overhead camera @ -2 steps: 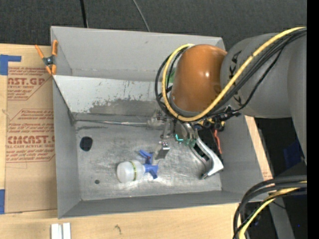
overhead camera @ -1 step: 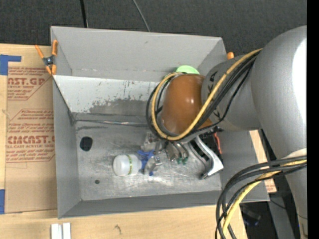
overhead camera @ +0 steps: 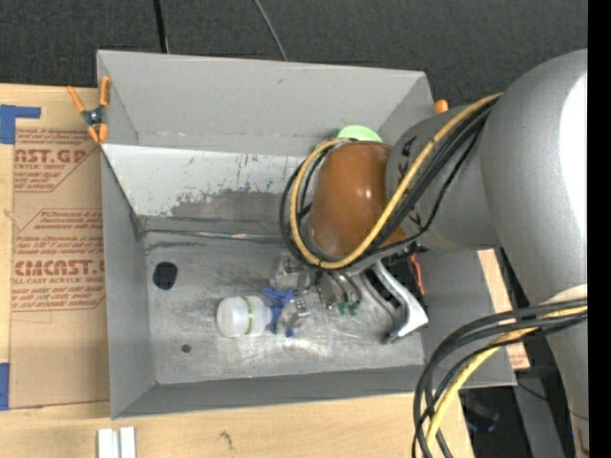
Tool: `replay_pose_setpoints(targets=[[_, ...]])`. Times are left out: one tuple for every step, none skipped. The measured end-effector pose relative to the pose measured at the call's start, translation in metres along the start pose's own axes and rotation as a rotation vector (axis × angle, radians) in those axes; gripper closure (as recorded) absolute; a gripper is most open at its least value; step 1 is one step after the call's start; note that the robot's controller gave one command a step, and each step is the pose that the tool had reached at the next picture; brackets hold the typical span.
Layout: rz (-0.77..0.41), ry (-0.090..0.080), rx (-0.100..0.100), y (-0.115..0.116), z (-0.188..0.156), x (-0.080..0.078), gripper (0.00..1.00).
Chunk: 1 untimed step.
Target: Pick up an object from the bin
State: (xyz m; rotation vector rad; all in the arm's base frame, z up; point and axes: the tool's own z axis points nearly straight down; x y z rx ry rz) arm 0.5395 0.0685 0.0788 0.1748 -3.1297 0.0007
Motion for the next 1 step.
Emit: replay_pose_setpoints(targets=[[-0.082,-0.014,0.001,-0.0157,-0.1614,0.0043,1.0]])
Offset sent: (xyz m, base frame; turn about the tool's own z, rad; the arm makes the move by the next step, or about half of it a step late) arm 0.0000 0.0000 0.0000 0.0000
